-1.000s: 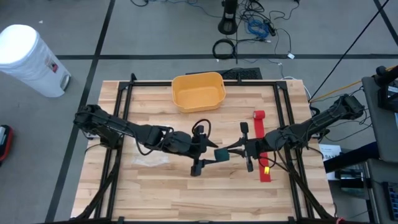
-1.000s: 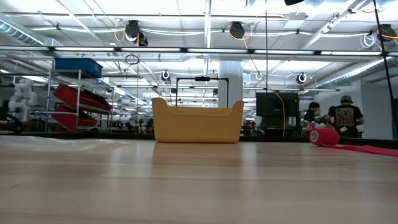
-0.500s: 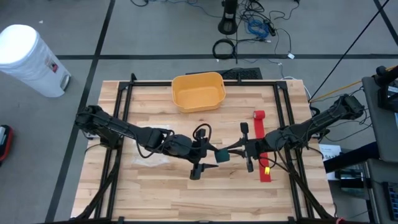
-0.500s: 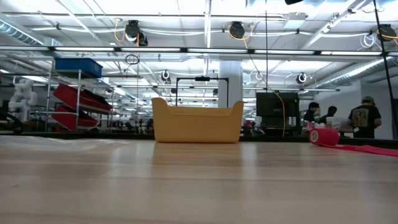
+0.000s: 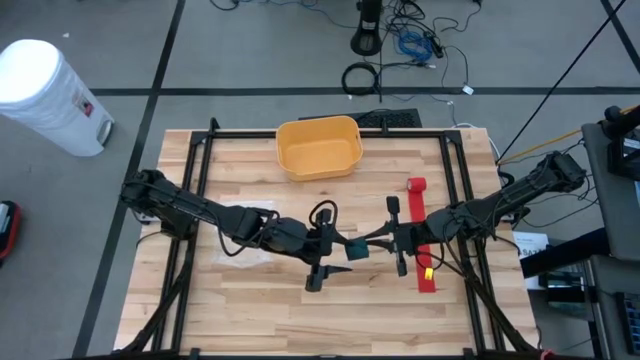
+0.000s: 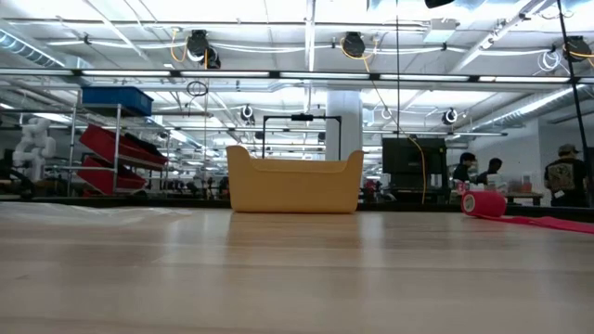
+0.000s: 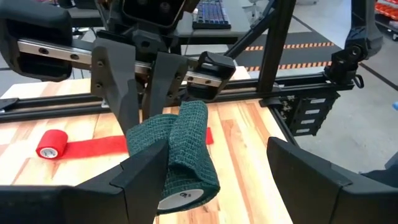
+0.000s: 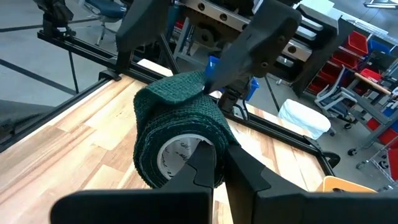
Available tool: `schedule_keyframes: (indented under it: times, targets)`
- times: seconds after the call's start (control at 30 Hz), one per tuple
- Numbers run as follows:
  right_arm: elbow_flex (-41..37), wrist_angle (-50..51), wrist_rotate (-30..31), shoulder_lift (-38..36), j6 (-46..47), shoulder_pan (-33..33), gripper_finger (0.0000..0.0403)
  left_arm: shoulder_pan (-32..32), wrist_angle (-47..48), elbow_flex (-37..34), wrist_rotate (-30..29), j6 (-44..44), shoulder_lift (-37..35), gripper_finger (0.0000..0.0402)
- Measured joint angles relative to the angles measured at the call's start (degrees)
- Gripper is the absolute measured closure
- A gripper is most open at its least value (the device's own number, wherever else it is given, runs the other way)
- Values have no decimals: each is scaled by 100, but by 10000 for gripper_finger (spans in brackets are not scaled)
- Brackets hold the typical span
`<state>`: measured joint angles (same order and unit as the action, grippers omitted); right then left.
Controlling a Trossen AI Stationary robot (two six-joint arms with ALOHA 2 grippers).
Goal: Roll bandage
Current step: Roll the green bandage
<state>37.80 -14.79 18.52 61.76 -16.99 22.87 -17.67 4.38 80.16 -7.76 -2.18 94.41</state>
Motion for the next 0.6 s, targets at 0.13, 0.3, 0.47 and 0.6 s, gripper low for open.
schedule_keyframes:
  times: [0.13, 0.3, 0.47, 0.6]
  targets:
    - [0, -2, -2, 0, -4, 0, 392, 0, -2, 0, -79, 0, 0, 131]
    - [0, -4, -2, 0, -5, 0, 392, -1, -2, 0, -106, 140, 0, 166]
    - [0, -6, -4, 0, -8, 0, 392, -9, 1, 0, -229, 167, 0, 194]
    - [0, -9, -7, 0, -7, 0, 392, -9, 1, 0, -343, 317, 0, 205]
